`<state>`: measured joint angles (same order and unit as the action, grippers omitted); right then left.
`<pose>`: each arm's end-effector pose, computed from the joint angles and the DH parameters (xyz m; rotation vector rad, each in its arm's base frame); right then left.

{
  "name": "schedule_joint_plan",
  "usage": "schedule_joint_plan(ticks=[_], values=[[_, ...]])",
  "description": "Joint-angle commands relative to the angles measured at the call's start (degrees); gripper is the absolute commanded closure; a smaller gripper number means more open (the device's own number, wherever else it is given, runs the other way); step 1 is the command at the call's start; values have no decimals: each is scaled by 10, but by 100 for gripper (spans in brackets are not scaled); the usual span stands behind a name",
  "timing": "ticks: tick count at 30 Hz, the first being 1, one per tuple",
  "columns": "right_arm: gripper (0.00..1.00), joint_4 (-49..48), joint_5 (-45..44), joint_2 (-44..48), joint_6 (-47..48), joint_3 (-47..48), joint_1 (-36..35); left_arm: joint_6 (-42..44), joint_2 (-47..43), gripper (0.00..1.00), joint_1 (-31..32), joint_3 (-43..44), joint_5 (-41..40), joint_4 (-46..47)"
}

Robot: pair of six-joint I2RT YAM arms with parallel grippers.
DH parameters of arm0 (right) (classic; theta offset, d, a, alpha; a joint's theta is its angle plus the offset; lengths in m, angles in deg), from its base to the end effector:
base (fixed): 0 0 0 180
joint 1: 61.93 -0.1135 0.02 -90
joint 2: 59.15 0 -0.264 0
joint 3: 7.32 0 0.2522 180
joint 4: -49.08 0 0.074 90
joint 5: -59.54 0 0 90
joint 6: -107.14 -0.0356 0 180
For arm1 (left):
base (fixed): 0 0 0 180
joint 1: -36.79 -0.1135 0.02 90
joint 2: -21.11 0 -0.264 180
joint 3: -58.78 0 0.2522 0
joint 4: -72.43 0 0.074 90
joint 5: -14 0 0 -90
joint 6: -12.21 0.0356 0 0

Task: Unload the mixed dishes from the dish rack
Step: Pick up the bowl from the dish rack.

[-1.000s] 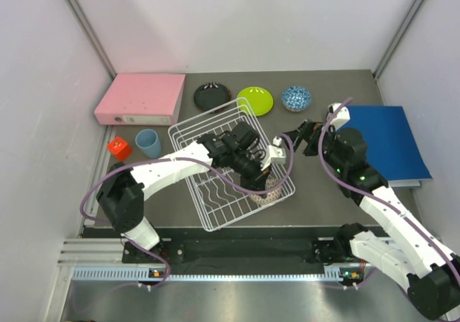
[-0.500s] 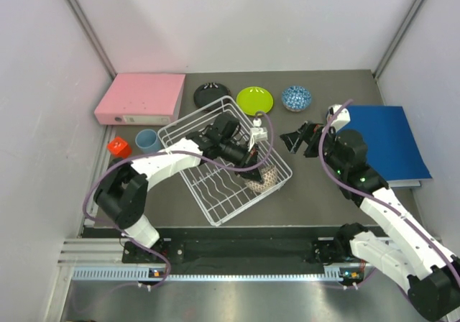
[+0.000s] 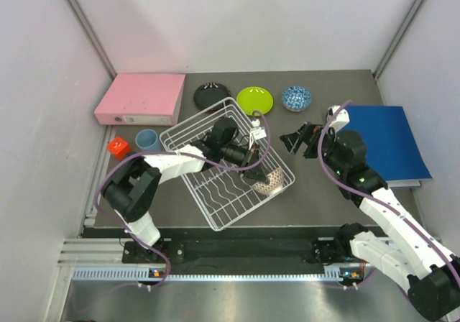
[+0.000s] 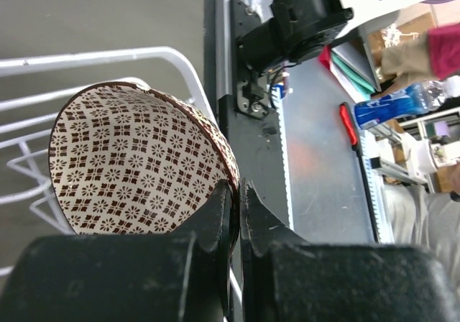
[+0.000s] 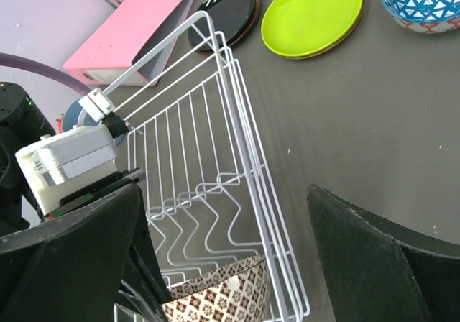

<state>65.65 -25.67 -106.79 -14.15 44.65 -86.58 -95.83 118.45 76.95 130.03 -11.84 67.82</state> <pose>0.1811 0.0864 0.3044 0.0449 1.8504 0.7679 0.2523 -0.2549 0.2187 1.1519 1.9404 -1.7524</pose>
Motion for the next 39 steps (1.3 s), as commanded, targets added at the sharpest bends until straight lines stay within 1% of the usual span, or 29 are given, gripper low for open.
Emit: schedule_joint_plan(ticks=[1,6,9,13,15,18,20,21,22,23,24,25,26,27,28,29,30,31,34,36,37,39], values=[[0,-23,5,4,-1,-5,-5,-15,-14,100,1,41,64,57],[0,-21,4,6,0,-5,-6,52,-22,100,-13,99,62,-47],[1,-22,4,8,-1,-4,-5,60,-29,100,-31,119,65,-56],[0,-19,4,8,-1,-3,-5,55,-43,100,-54,125,62,-55],[0,-18,4,10,0,-2,-5,56,-55,100,-61,126,48,-54],[0,-12,-2,15,-1,5,-6,65,-93,100,-61,131,5,-58],[0,7,-25,22,-6,15,-5,80,-110,100,-61,136,-20,-73],[0,23,-39,24,-10,33,-5,85,-127,100,-61,140,-48,-75],[0,38,-78,24,-20,45,-5,90,-137,100,-59,140,-68,-78],[0,81,-100,20,-24,59,-4,99,-145,100,-55,142,-96,-89],[0,104,-115,15,-25,93,-5,140,-161,100,-50,156,-162,-119],[0,122,-143,8,-20,112,-5,168,-169,100,-28,164,-208,-145],[0,164,-159,-8,-17,131,-6,202,-175,100,-12,172,-249,-202],[0,180,-168,-17,-15,166,-6,266,-184,100,7,183,-361,-225],[0,198,-177,-25,-11,183,-6,294,-188,100,51,187,-415,-242],[0,209,-182,-42,-10,199,-5,323,-189,100,72,190,-457,-276],[0,232,-184,-48,-13,225,-5,372,-184,100,94,191,-509,-284],[0,233,-180,-55,-15,234,-5,394,-182,100,131,191,-591,-291],[1,241,-148,-73,-12,263,-7,454,-167,100,178,182,-706,-294],[0,259,-141,-96,-5,293,-6,496,-157,100,196,172,-743,-290],[0,284,-141,-104,-1,303,-6,506,-154,100,207,170,-759,-288],[0,302,-144,-126,11,324,-6,533,-146,100,214,170,-791,-286]])
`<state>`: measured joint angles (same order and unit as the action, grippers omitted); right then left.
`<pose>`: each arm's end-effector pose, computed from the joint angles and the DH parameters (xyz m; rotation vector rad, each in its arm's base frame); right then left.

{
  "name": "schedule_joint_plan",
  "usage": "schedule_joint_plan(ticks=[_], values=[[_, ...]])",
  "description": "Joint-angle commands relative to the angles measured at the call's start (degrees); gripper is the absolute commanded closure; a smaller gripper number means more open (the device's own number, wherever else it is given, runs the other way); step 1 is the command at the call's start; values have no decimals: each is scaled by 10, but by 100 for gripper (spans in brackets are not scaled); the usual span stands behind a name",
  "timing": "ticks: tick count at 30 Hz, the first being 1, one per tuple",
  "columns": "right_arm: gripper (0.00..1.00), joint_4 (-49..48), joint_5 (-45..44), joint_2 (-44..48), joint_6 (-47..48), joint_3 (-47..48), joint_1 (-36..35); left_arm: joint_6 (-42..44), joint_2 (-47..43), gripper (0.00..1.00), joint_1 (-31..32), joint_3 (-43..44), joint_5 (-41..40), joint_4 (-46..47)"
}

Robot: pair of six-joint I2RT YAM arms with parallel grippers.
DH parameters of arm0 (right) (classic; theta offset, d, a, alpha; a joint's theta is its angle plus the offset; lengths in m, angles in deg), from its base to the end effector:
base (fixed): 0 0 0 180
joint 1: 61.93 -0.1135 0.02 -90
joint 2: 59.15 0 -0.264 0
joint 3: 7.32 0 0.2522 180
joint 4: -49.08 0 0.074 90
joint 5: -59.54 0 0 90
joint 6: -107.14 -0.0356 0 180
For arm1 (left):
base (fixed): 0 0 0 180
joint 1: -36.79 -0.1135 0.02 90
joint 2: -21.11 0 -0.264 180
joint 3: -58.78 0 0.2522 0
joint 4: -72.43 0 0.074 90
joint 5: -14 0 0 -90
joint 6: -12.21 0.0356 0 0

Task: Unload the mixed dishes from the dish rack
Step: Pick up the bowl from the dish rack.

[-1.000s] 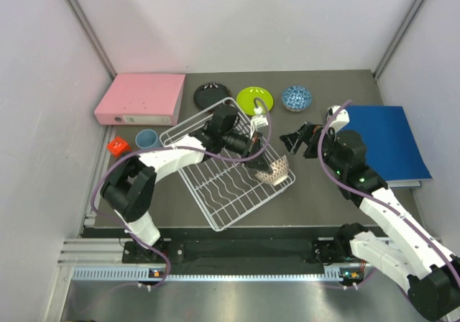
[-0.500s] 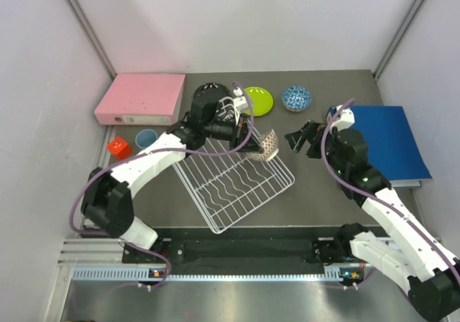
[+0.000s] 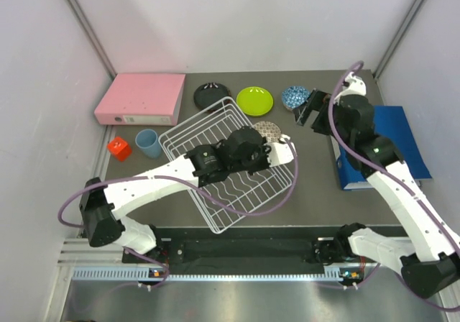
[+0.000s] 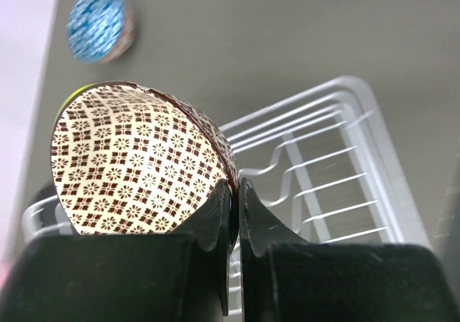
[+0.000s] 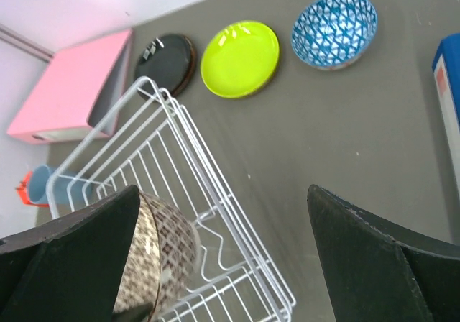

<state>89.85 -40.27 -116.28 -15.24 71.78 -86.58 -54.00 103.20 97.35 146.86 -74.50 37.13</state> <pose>0.1969 0.0837 0.3944 0.2476 1.9111 0.5123 0.1614 -0.2879 0.3477 1.4281 1.5523 -0.4156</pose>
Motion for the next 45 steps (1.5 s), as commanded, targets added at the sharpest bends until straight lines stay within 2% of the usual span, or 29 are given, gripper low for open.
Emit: schedule_joint_plan(ticks=[1,6,8,9,22,29,30,32,35,36,38,39,45], values=[[0,77,0,-37,25,59,-6,123,11,100,18,2,-176,22],[7,111,10,-63,57,79,-17,161,31,100,39,8,-229,20],[13,119,28,-76,65,82,-24,161,32,100,43,11,-220,26],[16,114,36,-77,71,79,-32,158,33,100,44,13,-205,27],[17,74,57,-98,79,59,-59,115,46,100,50,60,-83,-8],[23,74,65,-120,92,47,-66,93,47,100,51,88,-22,-16],[30,73,67,-122,95,45,-66,88,46,100,50,88,-18,-14],[34,76,66,-130,96,47,-67,86,42,100,50,91,-18,-11],[48,86,62,-142,101,47,-67,84,41,100,50,93,-18,-15],[64,90,58,-145,102,49,-66,84,42,100,51,93,-18,-17],[83,95,52,-150,103,51,-67,86,40,100,50,92,-18,-19],[98,97,45,-150,103,51,-66,86,39,100,50,91,-18,-18],[100,99,28,-149,98,51,-66,78,36,100,50,79,-40,-11]])
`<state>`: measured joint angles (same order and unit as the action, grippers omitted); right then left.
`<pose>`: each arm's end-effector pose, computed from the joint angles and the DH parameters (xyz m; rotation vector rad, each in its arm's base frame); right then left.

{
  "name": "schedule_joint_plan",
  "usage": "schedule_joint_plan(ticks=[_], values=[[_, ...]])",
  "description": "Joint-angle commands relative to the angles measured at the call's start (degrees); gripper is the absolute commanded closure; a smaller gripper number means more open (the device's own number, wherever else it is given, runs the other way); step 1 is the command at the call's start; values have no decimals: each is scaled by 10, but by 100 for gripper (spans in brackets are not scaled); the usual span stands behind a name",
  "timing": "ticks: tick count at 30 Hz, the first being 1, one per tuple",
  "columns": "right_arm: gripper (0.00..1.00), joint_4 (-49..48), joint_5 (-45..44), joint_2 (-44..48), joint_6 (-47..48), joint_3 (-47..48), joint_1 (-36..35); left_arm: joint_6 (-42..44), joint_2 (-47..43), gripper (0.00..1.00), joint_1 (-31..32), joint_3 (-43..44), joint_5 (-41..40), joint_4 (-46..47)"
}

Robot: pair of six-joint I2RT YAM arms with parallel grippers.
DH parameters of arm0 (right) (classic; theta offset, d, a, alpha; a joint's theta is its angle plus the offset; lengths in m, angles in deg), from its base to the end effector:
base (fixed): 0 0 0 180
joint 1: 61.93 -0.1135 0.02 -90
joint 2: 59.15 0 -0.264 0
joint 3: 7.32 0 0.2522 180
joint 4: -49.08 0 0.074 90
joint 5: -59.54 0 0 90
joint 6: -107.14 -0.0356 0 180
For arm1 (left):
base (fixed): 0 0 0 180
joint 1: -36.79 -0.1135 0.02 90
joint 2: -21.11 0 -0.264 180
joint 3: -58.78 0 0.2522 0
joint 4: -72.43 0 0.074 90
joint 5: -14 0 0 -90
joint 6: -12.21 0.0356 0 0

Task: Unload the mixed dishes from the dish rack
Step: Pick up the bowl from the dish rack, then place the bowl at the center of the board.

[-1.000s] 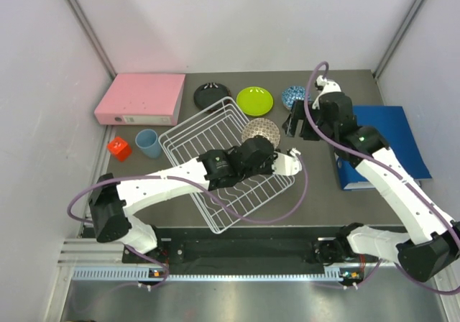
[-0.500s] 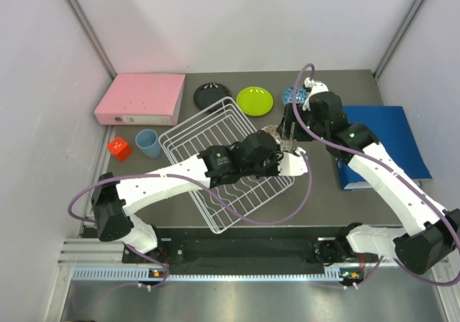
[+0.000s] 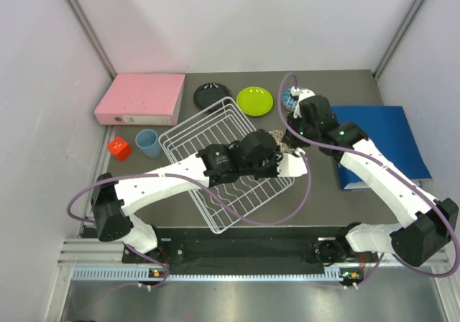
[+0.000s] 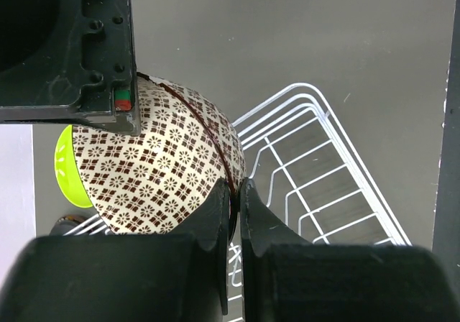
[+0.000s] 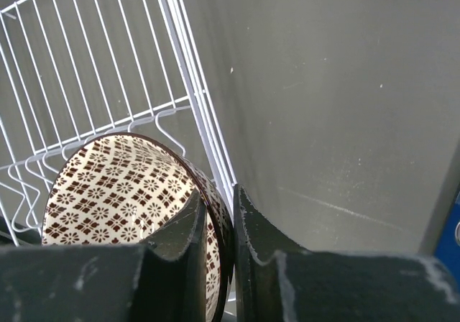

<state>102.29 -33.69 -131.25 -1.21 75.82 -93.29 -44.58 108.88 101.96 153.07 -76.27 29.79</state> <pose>0.2295 0.1375 0.3395 -0.2355 2.3233 0.3755 0.1466 -0.3165 0.3413 1.6771 1.4517 -0.3053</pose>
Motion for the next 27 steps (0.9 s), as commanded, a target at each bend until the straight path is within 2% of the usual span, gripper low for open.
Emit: schedule_joint_plan(ticks=[1,3,5,7,8,9,13,16,19,20,23,27], values=[[100,-26,-37,4,-44,9,1,-17,-22,100,4,11,-24,66],[100,-31,-40,7,-49,10,0,-27,-28,100,4,4,-44,80],[100,-35,-42,14,-58,11,2,-46,-30,92,3,-4,-102,111],[100,-44,-44,20,-65,14,2,-59,-29,53,2,-1,-135,122],[100,-49,-46,22,-74,17,3,-72,-30,9,1,-2,-160,127],[100,-52,-49,24,-78,20,3,-77,-30,1,0,-3,-168,131],[100,-67,-54,19,-103,43,17,-116,-40,1,-21,-3,-177,132],[100,-86,-64,3,-126,65,47,-190,-49,1,-57,-7,-208,150],[100,-121,-62,-30,-157,86,88,-322,-69,1,-122,-23,-238,156],[100,-152,-56,-41,-180,90,114,-391,-74,1,-155,-30,-242,155],[100,-204,9,-97,-228,115,168,-475,-110,1,-201,-81,-221,160],[100,-242,-37,-202,-213,177,183,-511,-155,1,-212,-153,-210,182]])
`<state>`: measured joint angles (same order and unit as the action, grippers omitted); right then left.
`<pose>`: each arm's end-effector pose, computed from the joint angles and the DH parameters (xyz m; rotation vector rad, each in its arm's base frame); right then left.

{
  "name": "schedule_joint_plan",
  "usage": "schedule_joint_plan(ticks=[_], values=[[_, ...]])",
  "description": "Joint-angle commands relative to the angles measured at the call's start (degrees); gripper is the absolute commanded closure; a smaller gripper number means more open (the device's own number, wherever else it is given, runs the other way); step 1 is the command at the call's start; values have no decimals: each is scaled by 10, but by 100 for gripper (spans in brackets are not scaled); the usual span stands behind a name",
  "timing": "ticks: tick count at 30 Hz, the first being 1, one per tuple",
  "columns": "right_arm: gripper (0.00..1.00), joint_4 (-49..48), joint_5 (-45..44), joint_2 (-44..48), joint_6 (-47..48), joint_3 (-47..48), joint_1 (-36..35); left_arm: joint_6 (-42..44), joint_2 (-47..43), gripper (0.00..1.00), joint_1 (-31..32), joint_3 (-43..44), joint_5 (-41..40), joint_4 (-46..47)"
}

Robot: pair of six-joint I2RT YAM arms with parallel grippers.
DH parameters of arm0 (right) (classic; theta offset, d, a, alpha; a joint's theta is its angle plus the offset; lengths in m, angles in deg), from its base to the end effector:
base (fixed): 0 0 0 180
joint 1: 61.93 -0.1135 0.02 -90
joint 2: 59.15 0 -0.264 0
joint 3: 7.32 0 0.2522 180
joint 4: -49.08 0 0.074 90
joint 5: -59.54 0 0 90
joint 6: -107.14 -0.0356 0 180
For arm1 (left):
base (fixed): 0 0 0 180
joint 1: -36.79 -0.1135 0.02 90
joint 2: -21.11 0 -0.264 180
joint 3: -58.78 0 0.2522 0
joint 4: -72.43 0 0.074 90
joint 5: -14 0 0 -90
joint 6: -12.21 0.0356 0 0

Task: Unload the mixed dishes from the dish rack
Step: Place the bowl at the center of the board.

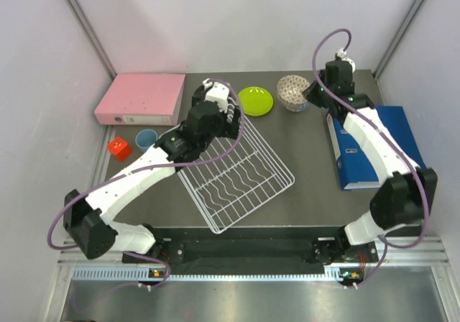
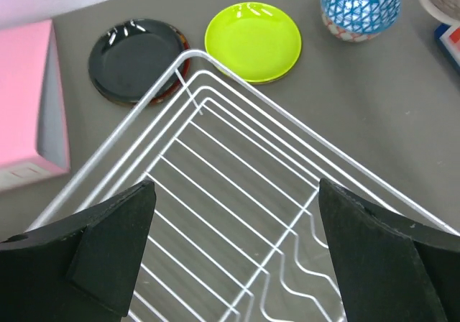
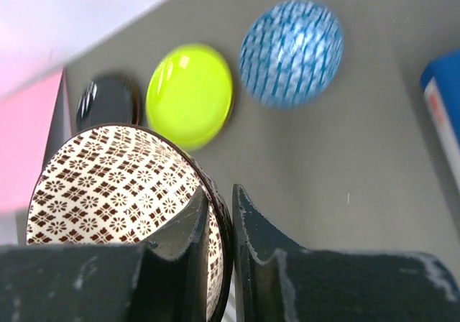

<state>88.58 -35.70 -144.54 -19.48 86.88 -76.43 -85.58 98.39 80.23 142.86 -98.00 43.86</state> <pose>0.3320 0.0825 0.3594 0.4639 2.0837 0.4361 0.2355 -0.2046 0.3612 0.3456 1.8971 -0.2248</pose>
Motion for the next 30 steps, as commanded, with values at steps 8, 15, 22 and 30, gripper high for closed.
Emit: schedule_joint_plan(ticks=[8,15,22,30], values=[[100,-71,-29,-231,-31,209,47,-121,-108,1,3,-114,-1,56],[100,-91,-36,-287,-29,224,64,-109,-110,1,1,-135,-13,67],[100,-103,-37,-315,-22,224,76,-105,-87,1,-1,-135,-17,66],[100,-85,-43,-369,-7,271,77,-108,-58,1,-2,-128,-12,61]])
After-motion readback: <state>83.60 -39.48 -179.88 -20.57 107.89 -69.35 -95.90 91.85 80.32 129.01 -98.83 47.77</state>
